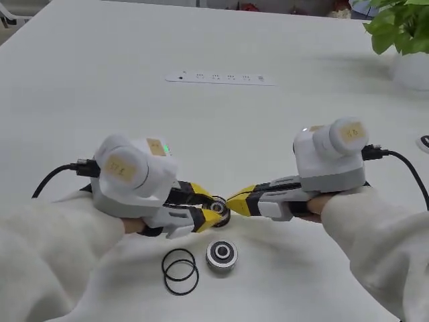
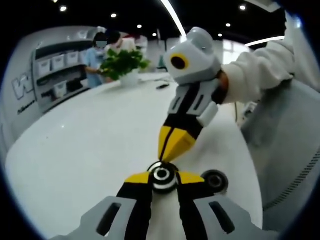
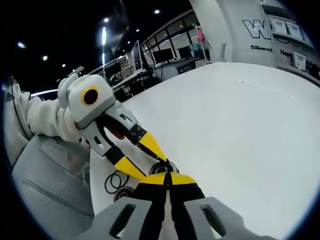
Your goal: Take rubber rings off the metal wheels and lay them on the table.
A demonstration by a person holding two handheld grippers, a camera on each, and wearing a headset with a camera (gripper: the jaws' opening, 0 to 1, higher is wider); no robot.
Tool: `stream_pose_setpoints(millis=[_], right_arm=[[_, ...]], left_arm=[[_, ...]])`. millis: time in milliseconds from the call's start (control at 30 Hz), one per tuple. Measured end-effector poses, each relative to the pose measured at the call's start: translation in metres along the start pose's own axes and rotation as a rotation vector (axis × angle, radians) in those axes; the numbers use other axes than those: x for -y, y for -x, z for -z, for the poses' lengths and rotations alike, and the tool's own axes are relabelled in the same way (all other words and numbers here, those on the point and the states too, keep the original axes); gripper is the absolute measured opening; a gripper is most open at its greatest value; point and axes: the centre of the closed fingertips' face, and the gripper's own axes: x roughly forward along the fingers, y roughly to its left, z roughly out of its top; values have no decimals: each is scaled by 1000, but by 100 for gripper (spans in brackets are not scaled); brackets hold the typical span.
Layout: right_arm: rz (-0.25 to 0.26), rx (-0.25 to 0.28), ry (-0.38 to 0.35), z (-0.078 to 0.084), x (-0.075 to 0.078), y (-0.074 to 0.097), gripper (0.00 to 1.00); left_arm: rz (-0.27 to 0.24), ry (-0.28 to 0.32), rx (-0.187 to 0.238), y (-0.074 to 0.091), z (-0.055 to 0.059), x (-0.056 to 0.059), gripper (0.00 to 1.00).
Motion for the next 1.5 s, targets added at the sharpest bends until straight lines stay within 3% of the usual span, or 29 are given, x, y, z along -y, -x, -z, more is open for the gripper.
stream_pose_setpoints(millis=[433, 667, 867, 1067, 1500], right_arm=[[-9, 10, -8, -3, -6, 3, 0], [-14, 13, -16, -5, -9, 4, 0], [-23, 19, -36, -7, -12, 6, 0], [-30, 32, -42, -11, -15, 7, 0], [-80, 35, -43, -18, -29, 7, 0]], left_arm=[[-4, -11, 43, 31, -23, -4, 42], [-10, -34, 18, 43, -22, -6, 50], [-16, -21, 29, 55, -24, -6, 56], [-29, -25, 10, 67, -17, -4, 61], [-80, 18, 53, 94, -18, -6, 71]])
